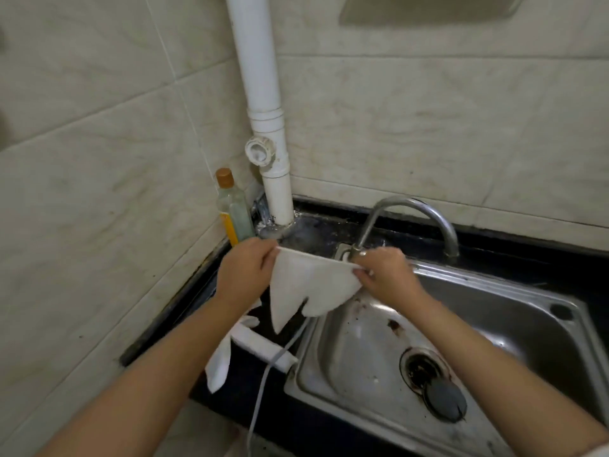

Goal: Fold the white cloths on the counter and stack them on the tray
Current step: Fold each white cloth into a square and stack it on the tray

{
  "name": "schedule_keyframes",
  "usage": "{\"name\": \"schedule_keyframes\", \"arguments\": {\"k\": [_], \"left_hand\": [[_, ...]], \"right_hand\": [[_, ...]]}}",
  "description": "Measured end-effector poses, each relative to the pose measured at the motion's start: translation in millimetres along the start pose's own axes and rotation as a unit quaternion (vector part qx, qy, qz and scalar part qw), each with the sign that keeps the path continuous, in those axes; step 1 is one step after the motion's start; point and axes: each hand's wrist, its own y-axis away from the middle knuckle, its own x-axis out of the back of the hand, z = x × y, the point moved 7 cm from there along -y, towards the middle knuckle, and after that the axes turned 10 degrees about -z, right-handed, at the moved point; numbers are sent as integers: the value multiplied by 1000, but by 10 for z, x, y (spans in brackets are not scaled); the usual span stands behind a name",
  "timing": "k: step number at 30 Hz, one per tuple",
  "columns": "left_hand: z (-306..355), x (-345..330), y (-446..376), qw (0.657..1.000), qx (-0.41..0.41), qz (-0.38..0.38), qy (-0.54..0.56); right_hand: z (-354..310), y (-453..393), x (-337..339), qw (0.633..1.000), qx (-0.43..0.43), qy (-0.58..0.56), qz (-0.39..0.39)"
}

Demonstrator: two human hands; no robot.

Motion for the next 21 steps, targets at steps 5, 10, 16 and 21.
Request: {"name": "schedule_keyframes", "arguments": {"k": [5, 10, 16, 21], "left_hand": [[633, 169, 225, 996, -32, 19, 81], [1573, -292, 239, 989, -73, -81, 104], [3389, -1107, 463, 956, -179, -195, 127], [5264, -1746, 971, 897, -264, -284, 212]], "right_hand": [[41, 821, 653, 996, -81, 34, -15], [573, 2002, 1088, 961, -267, 50, -45], [1158, 3886, 1841, 874, -481, 63, -16], [1528, 5722, 2678, 775, -619, 78, 101]]}}
